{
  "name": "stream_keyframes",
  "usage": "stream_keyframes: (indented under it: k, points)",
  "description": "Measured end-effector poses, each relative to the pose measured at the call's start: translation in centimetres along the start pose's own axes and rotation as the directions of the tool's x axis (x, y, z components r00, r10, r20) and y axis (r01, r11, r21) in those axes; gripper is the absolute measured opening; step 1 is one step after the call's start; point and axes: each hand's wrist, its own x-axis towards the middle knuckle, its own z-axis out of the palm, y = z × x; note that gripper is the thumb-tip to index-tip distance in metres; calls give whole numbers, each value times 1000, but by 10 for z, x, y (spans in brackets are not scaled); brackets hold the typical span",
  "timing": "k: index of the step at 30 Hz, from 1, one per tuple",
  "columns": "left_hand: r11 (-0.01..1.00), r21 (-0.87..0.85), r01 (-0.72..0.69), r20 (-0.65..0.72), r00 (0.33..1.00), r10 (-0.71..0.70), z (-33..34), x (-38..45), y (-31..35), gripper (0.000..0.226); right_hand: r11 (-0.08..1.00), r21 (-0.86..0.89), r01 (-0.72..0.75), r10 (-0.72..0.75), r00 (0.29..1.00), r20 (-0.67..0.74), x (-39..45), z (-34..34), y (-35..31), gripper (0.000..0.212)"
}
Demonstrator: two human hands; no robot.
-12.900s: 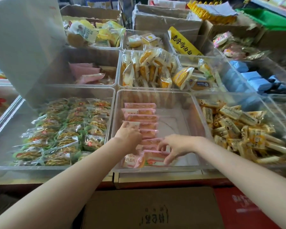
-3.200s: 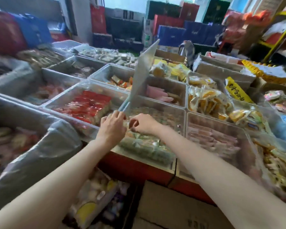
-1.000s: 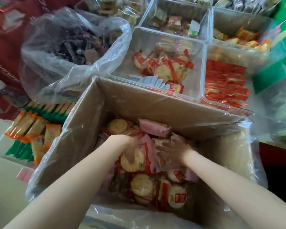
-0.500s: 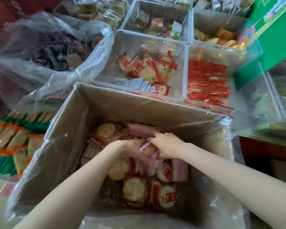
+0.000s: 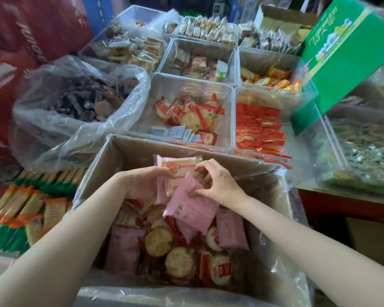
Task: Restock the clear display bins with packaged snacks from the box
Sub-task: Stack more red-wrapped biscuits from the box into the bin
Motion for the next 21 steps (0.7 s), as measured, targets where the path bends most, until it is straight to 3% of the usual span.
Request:
stream_keyframes:
  k: [3,6,8,10,12,13,15,17,19,21]
  points:
    - [1000,-16,-5,12,1000,5,-2,3,-5,50,997,30,-68,65,993,99,1,-10,-3,42]
    - [999,33,31,-26,999,-30,3,3,-1,40,984,29,-178,164,951,260,1,-24,-9,25]
    - [992,110,62,-81,995,-54,10,-1,8,29,974,91,-208,173,939,298,5,-44,-19,22]
    - [978,205,50,-179,984,-12,13,-3,19,31,930,304,-207,178,977,119,16,-76,-32,25]
    - [981,191,30,-219,976,13,16,-8,29,48,870,478,-120,206,970,-132,30,-108,-46,13]
    - [987,160,-5,-210,977,39,18,-9,33,48,912,409,-43,162,952,-261,37,-118,-53,12]
    - [992,86,-87,-174,979,101,20,-8,39,33,995,3,99,-88,903,-421,40,-113,-63,14]
    - [988,13,-156,-126,980,157,21,-11,43,24,908,-352,227,-360,853,-377,32,-84,-64,14]
    - [968,-83,-237,-72,970,232,16,-16,44,26,813,-487,319,-489,827,-276,19,-55,-56,9]
    - [958,-96,-271,1,962,272,6,-19,39,48,751,-540,380,-564,795,-225,12,-36,-45,11]
